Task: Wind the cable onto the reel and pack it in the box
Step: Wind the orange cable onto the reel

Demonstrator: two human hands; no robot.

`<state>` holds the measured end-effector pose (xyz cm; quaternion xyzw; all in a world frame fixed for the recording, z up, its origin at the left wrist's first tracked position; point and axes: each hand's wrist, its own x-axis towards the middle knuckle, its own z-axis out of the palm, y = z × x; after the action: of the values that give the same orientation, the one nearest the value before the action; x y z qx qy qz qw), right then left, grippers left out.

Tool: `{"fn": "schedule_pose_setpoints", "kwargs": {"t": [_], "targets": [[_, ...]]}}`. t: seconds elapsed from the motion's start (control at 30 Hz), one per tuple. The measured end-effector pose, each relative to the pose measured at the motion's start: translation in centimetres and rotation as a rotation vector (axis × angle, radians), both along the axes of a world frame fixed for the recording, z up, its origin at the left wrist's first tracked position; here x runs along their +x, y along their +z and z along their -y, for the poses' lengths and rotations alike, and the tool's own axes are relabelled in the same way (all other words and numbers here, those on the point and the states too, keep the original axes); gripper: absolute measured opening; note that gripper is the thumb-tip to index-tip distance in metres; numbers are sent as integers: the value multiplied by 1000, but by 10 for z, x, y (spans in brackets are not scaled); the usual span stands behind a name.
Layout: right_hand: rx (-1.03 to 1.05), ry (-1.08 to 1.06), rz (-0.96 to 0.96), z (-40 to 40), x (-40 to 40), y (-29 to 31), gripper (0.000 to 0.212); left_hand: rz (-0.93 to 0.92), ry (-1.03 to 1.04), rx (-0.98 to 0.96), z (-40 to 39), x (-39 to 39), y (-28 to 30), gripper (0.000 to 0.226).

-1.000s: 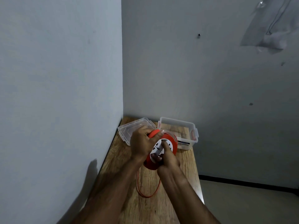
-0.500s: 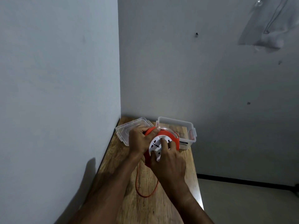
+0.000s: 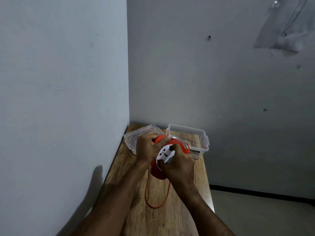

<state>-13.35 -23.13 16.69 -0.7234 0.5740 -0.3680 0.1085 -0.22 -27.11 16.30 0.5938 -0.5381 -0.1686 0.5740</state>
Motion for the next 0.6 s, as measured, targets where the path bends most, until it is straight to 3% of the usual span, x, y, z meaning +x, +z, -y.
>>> {"fn": "schedule_pose_setpoints", "kwargs": {"t": [0.17, 0.27, 0.33, 0.4, 0.47, 0.53, 0.6], "targets": [[157, -136, 425, 2, 10, -1, 57, -31, 44, 3, -4, -2, 2, 35], [433, -336, 703, 12, 18, -8, 53, 15, 84, -40, -5, -6, 2, 36], [615, -375, 998, 19, 20, -12, 48, 66, 84, -68, -5, -8, 1, 43], [803, -396, 1309, 21, 23, -7, 64, 104, 78, -80, -5, -9, 0, 50], [940, -346, 1505, 20, 23, 1, 79, 130, 64, -86, -4, -8, -2, 52], [972, -233, 1558, 17, 18, 8, 67, 121, 58, -78, -4, -7, 0, 48], [927, -200, 1433, 11, 11, 12, 54, 52, 80, -49, -3, -4, 0, 38]]}}
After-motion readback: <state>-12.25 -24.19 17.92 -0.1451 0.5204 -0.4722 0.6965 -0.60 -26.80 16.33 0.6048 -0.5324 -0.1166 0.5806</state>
